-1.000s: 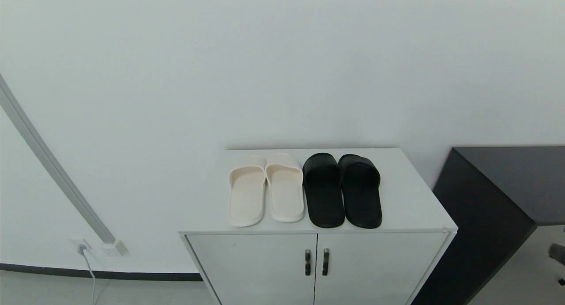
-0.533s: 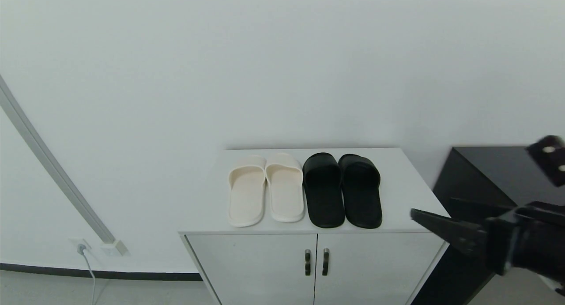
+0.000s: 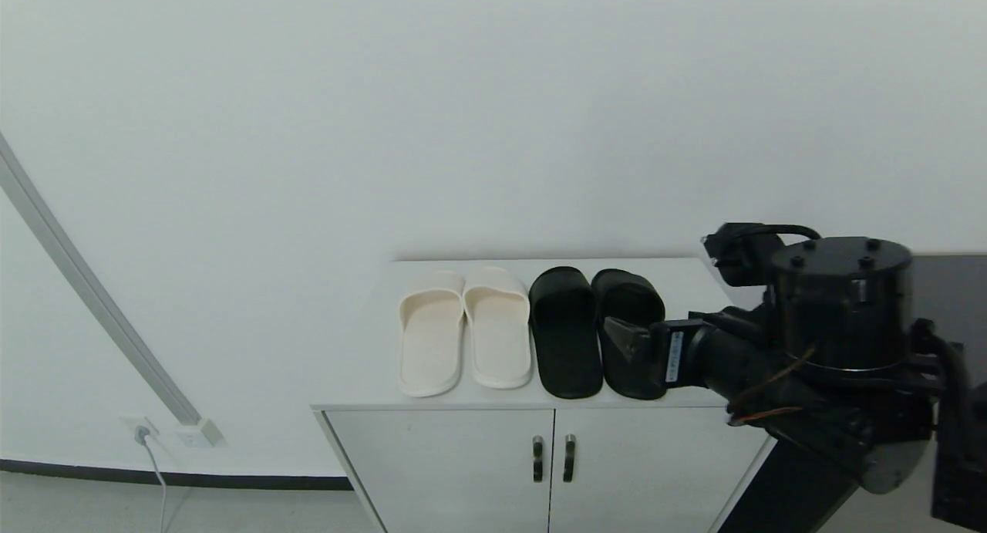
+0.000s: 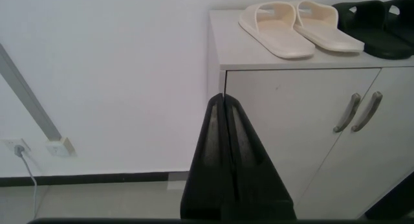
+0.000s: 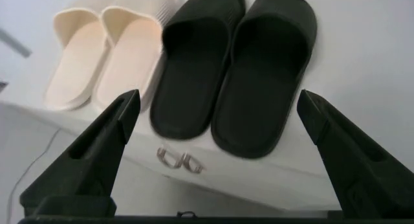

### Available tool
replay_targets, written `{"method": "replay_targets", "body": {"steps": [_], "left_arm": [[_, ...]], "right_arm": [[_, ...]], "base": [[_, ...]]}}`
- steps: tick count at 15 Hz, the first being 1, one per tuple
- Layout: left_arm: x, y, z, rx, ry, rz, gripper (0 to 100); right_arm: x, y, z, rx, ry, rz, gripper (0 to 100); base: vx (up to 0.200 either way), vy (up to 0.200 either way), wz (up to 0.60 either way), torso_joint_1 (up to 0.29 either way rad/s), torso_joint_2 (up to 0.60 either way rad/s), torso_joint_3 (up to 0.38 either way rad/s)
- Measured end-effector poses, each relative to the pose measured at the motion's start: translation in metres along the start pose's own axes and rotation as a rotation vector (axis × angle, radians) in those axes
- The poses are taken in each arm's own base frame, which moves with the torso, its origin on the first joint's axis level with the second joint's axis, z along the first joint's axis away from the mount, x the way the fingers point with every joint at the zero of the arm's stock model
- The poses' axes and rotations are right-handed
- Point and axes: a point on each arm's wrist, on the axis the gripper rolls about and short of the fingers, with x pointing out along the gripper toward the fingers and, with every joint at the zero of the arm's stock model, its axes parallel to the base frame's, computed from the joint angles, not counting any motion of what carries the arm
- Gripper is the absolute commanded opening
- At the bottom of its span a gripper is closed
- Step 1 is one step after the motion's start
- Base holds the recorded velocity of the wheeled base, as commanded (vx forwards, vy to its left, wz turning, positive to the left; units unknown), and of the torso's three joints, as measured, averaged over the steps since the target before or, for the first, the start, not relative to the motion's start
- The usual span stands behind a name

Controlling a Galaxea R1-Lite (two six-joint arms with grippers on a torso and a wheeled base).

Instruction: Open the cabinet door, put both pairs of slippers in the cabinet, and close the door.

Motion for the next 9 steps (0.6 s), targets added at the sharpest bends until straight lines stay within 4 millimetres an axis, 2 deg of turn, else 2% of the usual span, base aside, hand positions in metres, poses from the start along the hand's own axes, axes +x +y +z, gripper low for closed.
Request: {"method": "replay_targets", "body": {"steps": [5,9], "left_arm": [[0.000,0.000,0.000,-0.001,0.000,0.000,0],[0.000,0.000,0.000,-0.001,-0.001,0.000,0]], "right_arm": [[0.049,0.021,-0.016,-0.018,-0.003,-0.097,100],[0.087,0.024,-0.031,-0.018,-0.016,-0.155,100]], "base": [[0.000,0.000,0.00,0.000,0.00,0.000],[0.000,0.000,0.00,0.000,0.00,0.000]]}}
